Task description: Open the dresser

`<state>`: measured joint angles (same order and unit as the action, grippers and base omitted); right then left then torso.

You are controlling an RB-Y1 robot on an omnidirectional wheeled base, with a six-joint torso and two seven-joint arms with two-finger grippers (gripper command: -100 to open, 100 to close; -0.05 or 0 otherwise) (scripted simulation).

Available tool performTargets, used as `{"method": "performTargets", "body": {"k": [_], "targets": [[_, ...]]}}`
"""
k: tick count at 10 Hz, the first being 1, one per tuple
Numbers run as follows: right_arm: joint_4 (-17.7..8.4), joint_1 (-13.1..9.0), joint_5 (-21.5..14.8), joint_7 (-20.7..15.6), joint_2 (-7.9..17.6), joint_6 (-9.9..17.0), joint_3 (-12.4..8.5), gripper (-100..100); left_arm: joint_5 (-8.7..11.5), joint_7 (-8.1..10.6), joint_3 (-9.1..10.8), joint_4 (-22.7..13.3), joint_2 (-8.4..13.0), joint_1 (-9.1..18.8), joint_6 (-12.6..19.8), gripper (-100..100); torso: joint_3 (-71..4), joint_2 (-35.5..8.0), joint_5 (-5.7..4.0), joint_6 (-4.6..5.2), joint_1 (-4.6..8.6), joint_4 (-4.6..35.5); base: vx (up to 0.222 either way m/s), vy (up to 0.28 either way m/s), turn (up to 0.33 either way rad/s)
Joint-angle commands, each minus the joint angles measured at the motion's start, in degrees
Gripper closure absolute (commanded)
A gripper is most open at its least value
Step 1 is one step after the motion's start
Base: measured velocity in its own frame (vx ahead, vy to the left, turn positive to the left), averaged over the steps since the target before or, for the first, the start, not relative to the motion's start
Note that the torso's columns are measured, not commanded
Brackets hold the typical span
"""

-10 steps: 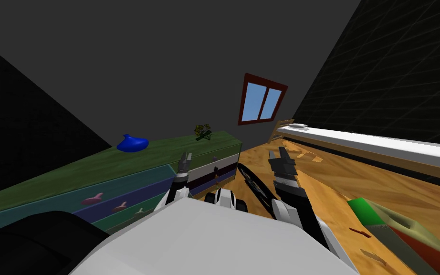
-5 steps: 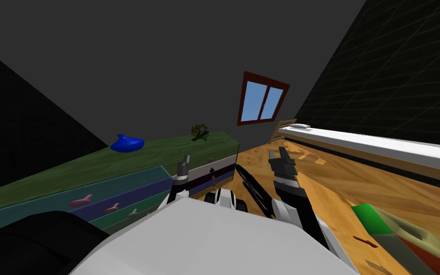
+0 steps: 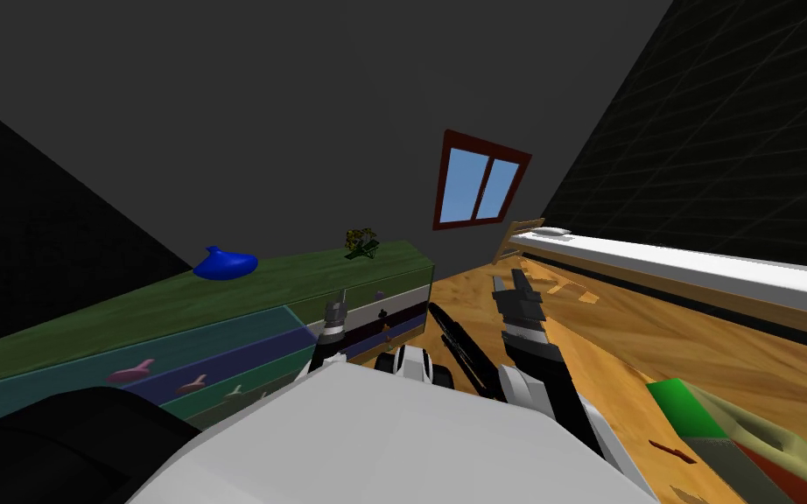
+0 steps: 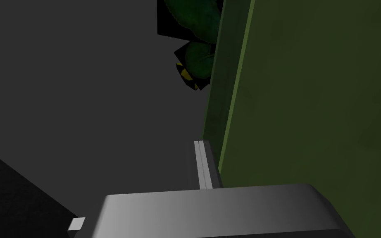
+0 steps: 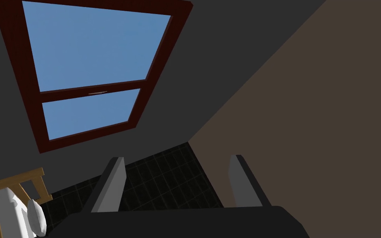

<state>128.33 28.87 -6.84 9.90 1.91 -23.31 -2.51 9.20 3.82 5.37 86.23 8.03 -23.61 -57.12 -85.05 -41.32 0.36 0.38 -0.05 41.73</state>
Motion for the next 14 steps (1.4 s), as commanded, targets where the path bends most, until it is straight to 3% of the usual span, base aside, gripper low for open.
{"method": "performTargets", "body": {"k": [1, 5, 12, 14], "targets": [[0.0, 0.0, 0.0, 0.0, 0.0, 0.0, 0.0, 0, 0.6, 0.97, -0.21, -4.8, -0.9, 0.0, -1.1, -100, 0.1, -0.1, -0.09, -0.01, -0.06, 0.2, 0.054, -0.184, 0.016], [0.0, 0.0, 0.0, 0.0, 0.0, 0.0, 0.0, 0, 1.7, 2.4, 0.29, -10.0, -1.3, 0.3, -3.8, -100, 0.1, -0.2, -0.03, -0.04, -0.44, 0.3, 0.051, -0.12, 0.037], [0.0, 0.0, 0.0, 0.0, 0.0, 0.0, 0.0, 0, 3.6, 4.79, 1.11, -20.3, -3.3, 0.9, -8.4, -100, 0.5, -1.0, -0.39, -0.38, 0.15, 0.6, 0.051, -0.116, 0.03], [0.0, 0.0, 0.0, 0.0, 0.0, 0.0, 0.0, 0, 3.6, 4.75, 1.09, -21.0, -3.7, 1.1, -8.7, -100, 0.5, -0.9, -0.35, -0.38, 0.0, 0.5, 0.057, -0.108, 0.016]]}}
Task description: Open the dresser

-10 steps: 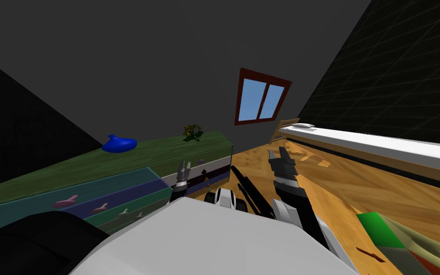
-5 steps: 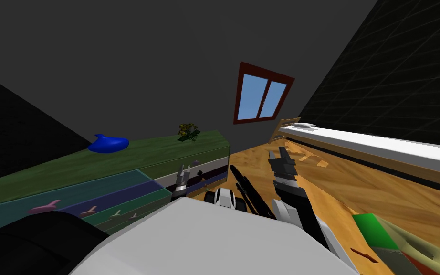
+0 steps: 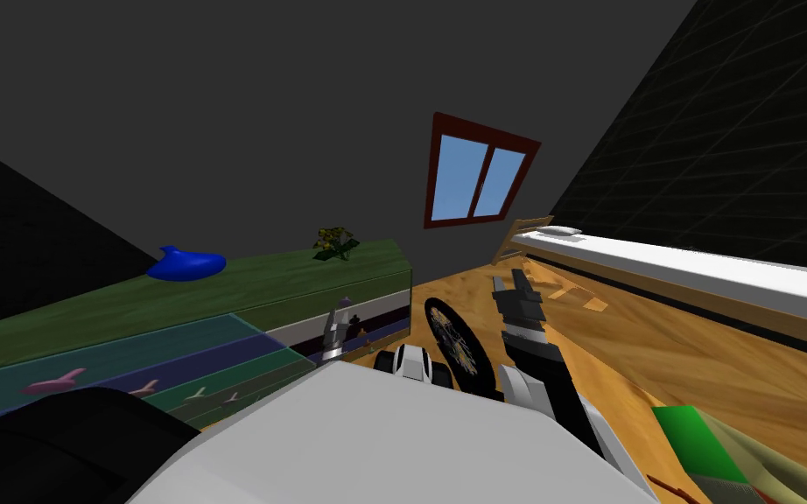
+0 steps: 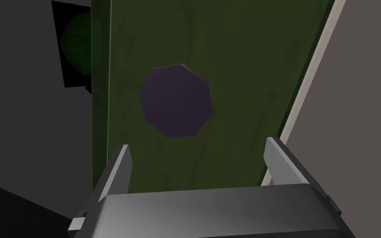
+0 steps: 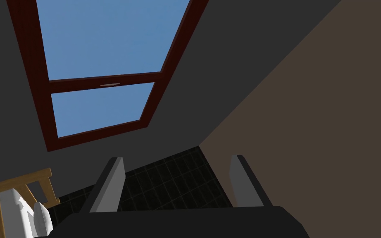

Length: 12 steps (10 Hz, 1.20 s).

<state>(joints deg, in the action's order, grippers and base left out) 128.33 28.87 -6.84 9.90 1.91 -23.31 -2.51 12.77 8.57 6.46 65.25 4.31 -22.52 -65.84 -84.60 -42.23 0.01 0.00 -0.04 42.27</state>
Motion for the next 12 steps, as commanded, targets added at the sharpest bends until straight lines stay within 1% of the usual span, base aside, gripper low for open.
{"method": "performTargets", "body": {"k": [1, 4, 5, 6, 8, 9, 10, 11, 12], "targets": [[0.0, 0.0, 0.0, 0.0, 0.0, 0.0, 0.0, 0, 0.3, 0.2, 0.36, 1.2, 0.5, 0.2, 1.5, -100, 0.1, -0.1, 0.05, 0.0, -0.25, 0.0, 0.015, -0.032, 0.008], [0.0, 0.0, 0.0, 0.0, 0.0, 0.0, 0.0, 0, 0.7, 0.44, 1.09, 4.0, 1.7, 0.6, 4.8, -100, 0.1, -0.1, 0.0, 0.0, 0.0, 0.0, 0.016, -0.022, 0.009], [0.0, 0.0, 0.0, 0.0, 0.0, 0.0, 0.0, 0, 0.6, 0.34, 0.88, 3.7, 1.4, 0.3, 4.1, -100, 0.0, 0.0, -0.02, 0.0, 0.06, 0.0, 0.006, -0.007, 0.002], [0.0, 0.0, 0.0, 0.0, 0.0, 0.0, 0.0, 0, 0.4, 0.28, 0.6, 2.1, 0.9, 0.3, 2.6, 100, 0.0, -0.1, -0.01, 0.0, 0.04, 0.0, -0.009, 0.015, -0.01], [0.0, 0.0, 0.0, 0.0, 0.0, 0.0, 0.0, 0, 0.1, 0.12, 0.11, 0.3, 0.1, 0.1, 0.3, 100, 0.0, 0.0, 0.04, 0.04, -0.13, 0.0, -0.022, 0.025, -0.012], [0.0, 0.0, 0.0, 0.0, 0.0, 0.0, 0.0, 0, 0.0, 0.09, -0.01, -0.2, -0.1, 0.0, -0.2, 100, 0.0, 0.0, 0.01, -0.01, -0.09, 0.0, -0.014, 0.021, -0.02], [0.0, 0.0, 0.0, 0.0, 0.0, 0.0, 0.0, 0, 0.1, 0.11, 0.04, 0.2, 0.1, 0.2, 0.6, 100, 0.0, -0.1, -0.06, -0.09, -0.03, 0.1, -0.005, 0.007, -0.004], [0.0, 0.0, 0.0, 0.0, 0.0, 0.0, 0.0, 0, 0.5, 0.09, 0.32, 1.4, 1.4, 0.1, 2.4, -100, 0.0, -0.1, -0.09, -0.05, 0.08, 0.1, -0.001, -0.016, 0.025], [0.0, 0.0, 0.0, 0.0, 0.0, 0.0, 0.0, 0, 0.7, 0.07, 0.46, 2.0, 1.7, 0.1, 3.2, -100, 0.0, -0.1, -0.09, -0.03, 0.15, 0.1, -0.012, -0.032, 0.034]]}}
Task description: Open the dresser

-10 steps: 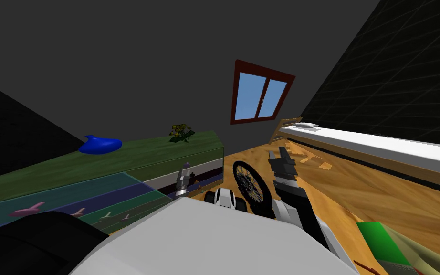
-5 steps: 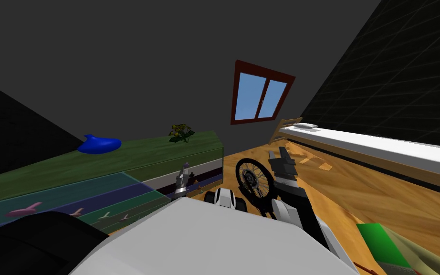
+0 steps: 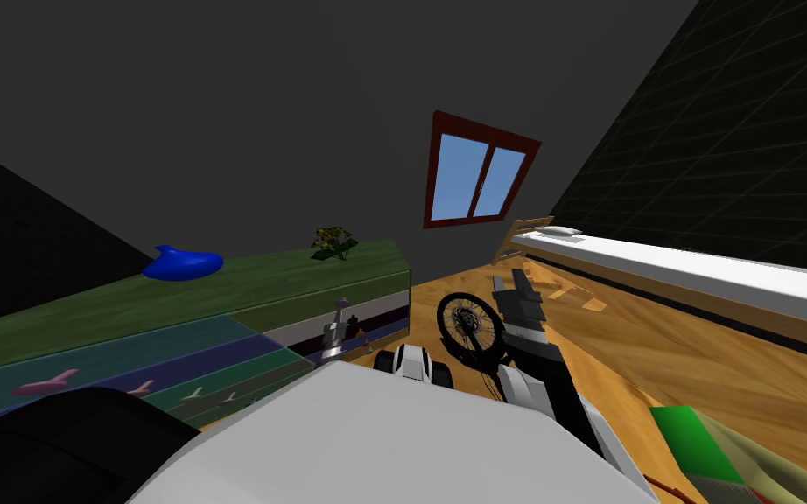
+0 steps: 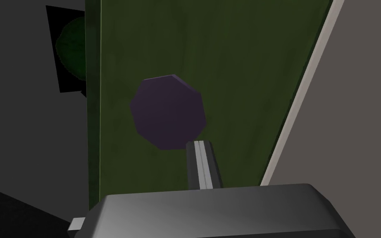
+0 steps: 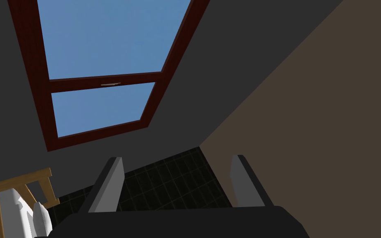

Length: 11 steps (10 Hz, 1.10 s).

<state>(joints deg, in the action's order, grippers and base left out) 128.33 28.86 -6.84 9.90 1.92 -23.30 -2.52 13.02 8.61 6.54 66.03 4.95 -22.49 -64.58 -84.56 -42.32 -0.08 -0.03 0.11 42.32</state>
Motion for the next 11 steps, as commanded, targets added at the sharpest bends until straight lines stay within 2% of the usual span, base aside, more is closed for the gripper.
{"method": "performTargets", "body": {"k": [1, 11], "targets": [[0.0, 0.0, 0.0, 0.0, 0.0, 0.0, 0.0, 0, 0.7, 0.0, 0.55, 2.0, 1.3, 0.0, 3.0, -100, 0.0, 0.0, 0.02, 0.02, -0.01, 0.0, -0.012, -0.039, 0.019], [0.0, 0.0, 0.0, 0.0, 0.0, 0.0, 0.0, 0, 3.6, -0.35, 2.52, 10.1, 1.9, 0.0, 15.8, -100, 0.0, 0.0, 0.08, 0.03, -0.11, 0.0, -0.007, -0.037, 0.027]]}}
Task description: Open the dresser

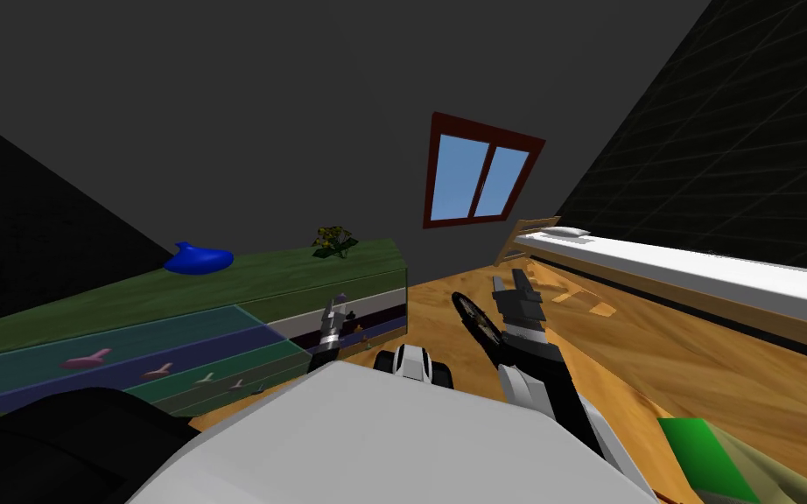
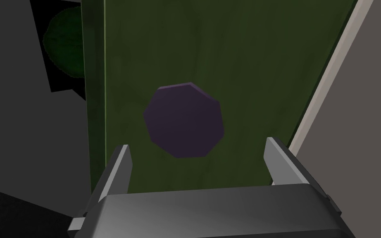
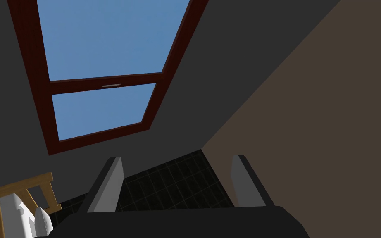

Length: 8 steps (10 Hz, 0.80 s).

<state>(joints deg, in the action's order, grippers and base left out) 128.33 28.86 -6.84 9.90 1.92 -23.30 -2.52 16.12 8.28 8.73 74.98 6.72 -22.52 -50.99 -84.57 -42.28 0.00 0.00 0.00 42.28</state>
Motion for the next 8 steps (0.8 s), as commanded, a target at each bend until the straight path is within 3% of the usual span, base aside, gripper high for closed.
{"method": "performTargets", "body": {"k": [1, 8], "targets": [[0.0, 0.0, 0.0, 0.0, 0.0, 0.0, 0.0, 0, 0.7, -0.06, 0.51, 1.9, 0.1, 0.0, 3.4, -100, 0.0, 0.0, 0.01, 0.0, -0.02, 0.0, -0.009, -0.033, 0.023], [0.0, 0.0, 0.0, 0.0, 0.0, 0.0, 0.0, 0, 2.3, -0.29, 1.65, 6.5, 0.5, 0.1, 11.2, -100, 0.0, 0.0, 0.0, 0.0, 0.0, 0.0, -0.008, -0.032, 0.022]]}}
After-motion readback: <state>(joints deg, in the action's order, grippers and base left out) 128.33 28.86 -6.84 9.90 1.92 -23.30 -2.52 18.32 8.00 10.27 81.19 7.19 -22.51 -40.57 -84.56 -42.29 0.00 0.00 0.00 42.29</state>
